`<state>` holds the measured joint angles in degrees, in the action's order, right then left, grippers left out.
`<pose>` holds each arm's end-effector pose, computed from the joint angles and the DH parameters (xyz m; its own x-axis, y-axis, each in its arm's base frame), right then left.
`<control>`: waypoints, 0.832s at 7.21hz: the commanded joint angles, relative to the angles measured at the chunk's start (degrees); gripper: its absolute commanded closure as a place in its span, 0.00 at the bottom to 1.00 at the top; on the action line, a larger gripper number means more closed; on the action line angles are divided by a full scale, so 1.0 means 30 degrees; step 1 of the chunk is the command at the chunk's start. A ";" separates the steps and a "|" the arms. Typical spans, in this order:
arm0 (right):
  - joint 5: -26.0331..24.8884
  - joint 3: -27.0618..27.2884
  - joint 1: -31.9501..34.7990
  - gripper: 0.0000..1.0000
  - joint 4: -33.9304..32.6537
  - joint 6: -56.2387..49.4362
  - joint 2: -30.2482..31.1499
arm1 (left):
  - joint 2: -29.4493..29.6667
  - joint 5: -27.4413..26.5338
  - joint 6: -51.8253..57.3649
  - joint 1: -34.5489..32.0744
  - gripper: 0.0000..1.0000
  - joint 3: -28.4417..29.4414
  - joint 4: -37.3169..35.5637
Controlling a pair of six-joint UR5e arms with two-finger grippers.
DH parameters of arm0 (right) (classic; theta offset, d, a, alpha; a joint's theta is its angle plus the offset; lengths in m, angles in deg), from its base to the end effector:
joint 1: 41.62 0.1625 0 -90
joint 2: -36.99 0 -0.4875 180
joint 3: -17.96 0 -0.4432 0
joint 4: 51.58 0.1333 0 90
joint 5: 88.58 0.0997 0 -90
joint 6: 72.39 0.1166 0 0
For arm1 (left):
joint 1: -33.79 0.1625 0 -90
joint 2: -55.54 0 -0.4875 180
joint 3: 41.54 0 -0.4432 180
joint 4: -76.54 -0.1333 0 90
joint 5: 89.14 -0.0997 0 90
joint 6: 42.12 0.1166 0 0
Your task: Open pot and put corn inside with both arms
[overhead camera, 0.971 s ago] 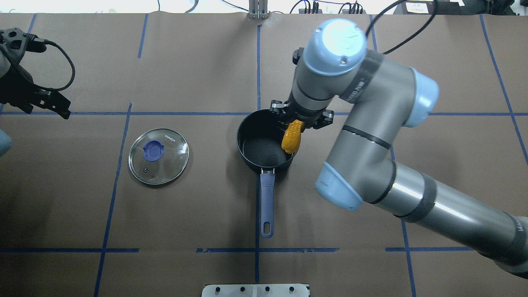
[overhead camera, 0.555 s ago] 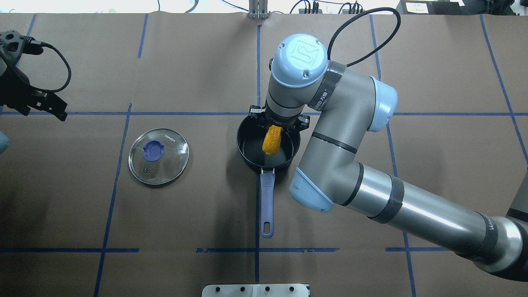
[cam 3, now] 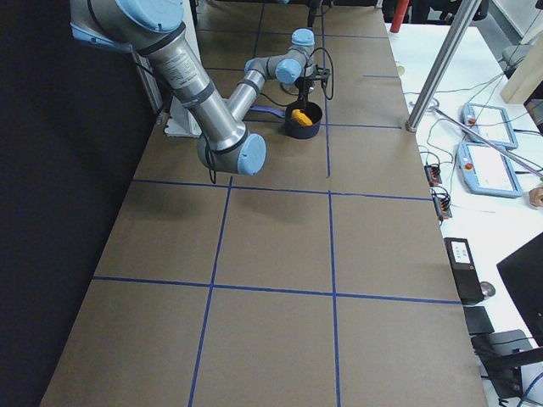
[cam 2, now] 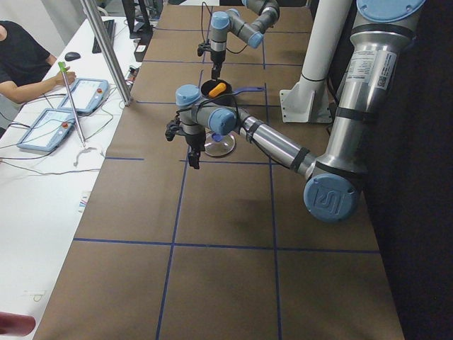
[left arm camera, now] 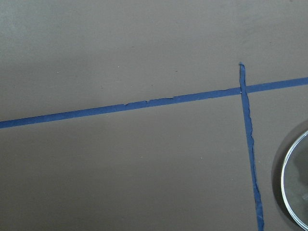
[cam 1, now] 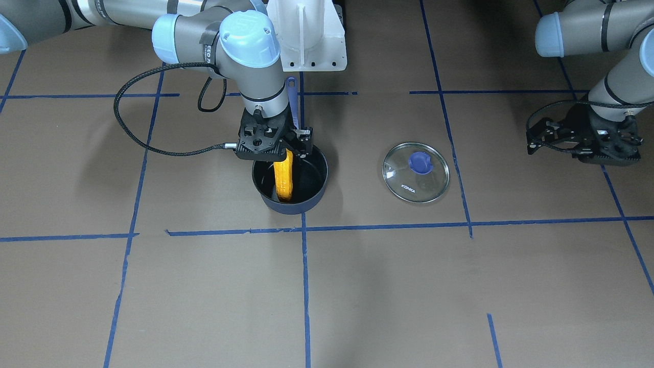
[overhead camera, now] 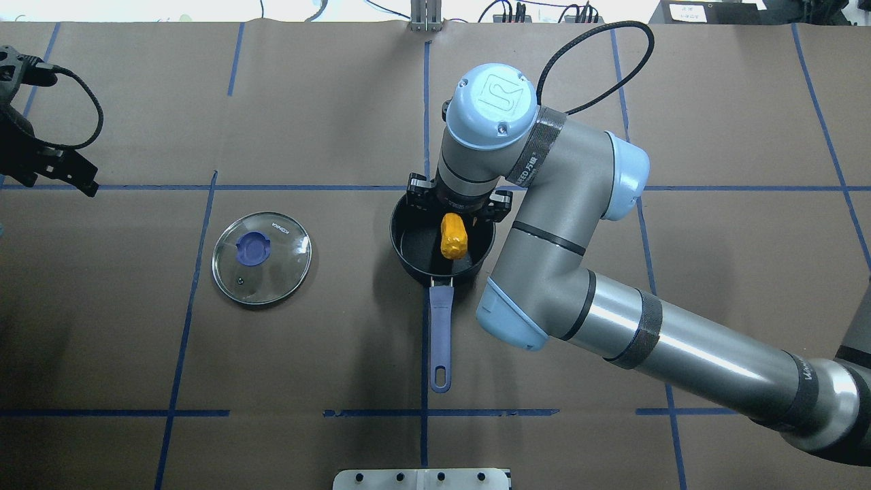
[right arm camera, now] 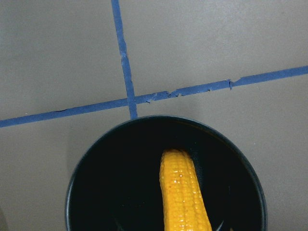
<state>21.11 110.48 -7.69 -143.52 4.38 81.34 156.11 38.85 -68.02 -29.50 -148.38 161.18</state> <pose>-0.6050 -0.5203 0.1770 0.6328 0.1660 0.7563 -0.1837 0.9810 -0.0616 0.2191 -0.5724 0.4854 0.7218 0.1427 -0.6772 -0.1126 0.9897 0.0885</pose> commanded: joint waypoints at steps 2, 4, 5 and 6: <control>0.0204 0.1524 0.0463 0.01 -0.0085 -0.0217 0.1084 | -0.0913 0.0225 0.1970 -0.0959 0.00 0.0047 -0.0058; 0.0991 0.3629 0.2331 0.01 -0.0055 -0.2397 0.3509 | -0.1849 0.1066 0.4804 -0.2742 0.00 0.0541 -0.0146; 0.1692 0.4512 0.3502 0.01 0.0061 -0.4359 0.5061 | -0.2059 0.2147 0.6883 -0.4028 0.00 0.1763 -0.0060; 0.2656 0.4869 0.5051 0.01 0.0178 -0.6960 0.6353 | -0.2264 0.2245 0.8876 -0.5201 0.00 0.2936 -0.0001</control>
<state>26.06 122.90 2.42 -143.36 -8.15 95.40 150.25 44.07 -48.62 -40.81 -143.51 160.98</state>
